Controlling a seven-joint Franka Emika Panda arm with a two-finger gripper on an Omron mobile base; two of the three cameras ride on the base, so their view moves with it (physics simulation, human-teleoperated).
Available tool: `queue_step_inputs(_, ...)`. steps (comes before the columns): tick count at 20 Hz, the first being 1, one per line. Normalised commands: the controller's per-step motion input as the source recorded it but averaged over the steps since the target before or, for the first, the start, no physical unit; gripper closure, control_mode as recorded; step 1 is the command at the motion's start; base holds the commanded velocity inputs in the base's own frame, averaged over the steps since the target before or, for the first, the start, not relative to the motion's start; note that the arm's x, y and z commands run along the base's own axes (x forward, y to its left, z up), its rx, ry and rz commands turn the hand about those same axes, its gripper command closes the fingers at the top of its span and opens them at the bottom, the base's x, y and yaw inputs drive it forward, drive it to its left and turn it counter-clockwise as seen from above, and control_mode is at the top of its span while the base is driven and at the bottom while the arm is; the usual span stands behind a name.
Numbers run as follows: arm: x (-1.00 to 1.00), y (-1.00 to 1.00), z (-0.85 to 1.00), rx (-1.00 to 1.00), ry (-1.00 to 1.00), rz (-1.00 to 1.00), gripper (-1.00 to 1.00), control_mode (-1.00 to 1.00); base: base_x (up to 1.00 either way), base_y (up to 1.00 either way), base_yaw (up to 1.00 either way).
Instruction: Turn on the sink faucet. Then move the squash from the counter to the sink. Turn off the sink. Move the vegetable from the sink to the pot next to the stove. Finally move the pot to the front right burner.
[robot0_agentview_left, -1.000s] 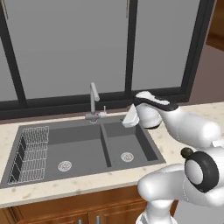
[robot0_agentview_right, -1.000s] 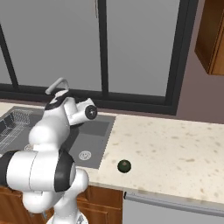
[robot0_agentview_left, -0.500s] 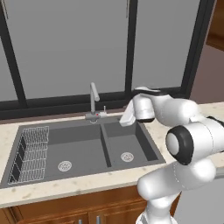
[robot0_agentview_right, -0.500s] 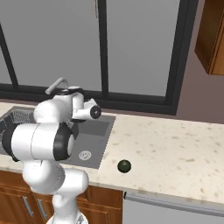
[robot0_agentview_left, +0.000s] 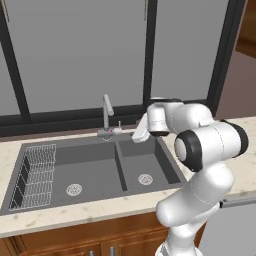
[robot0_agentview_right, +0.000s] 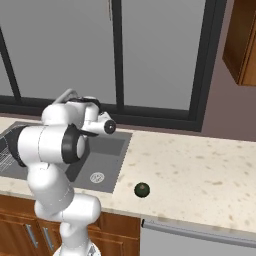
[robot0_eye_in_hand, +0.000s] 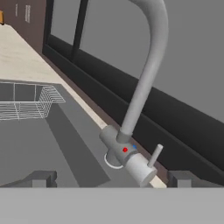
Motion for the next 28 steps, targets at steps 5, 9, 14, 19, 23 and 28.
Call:
queue_step_inputs(5,0.23,0.23,-0.05,0.00,0.00,0.00,-1.00,-1.00,0.00,0.00,0.00)
queue_step_inputs(9,0.10,0.18,0.00,0.00,0.00,0.00,-1.00,-1.00,0.00,0.00,0.00)
queue_step_inputs(14,0.12,0.12,-0.02,0.00,-0.02,0.00,-1.00,-1.00,0.00,0.00,0.00)
queue_step_inputs(19,0.26,0.00,-0.13,0.02,-0.07,0.00,-1.00,-1.00,0.00,0.00,0.00)
queue_step_inputs(23,0.27,0.00,-0.15,0.01,-0.06,0.00,-1.00,-1.00,0.00,0.00,0.00)
queue_step_inputs(28,0.17,0.02,-0.17,0.00,-0.02,0.01,-1.00,-1.00,0.00,0.00,0.00)
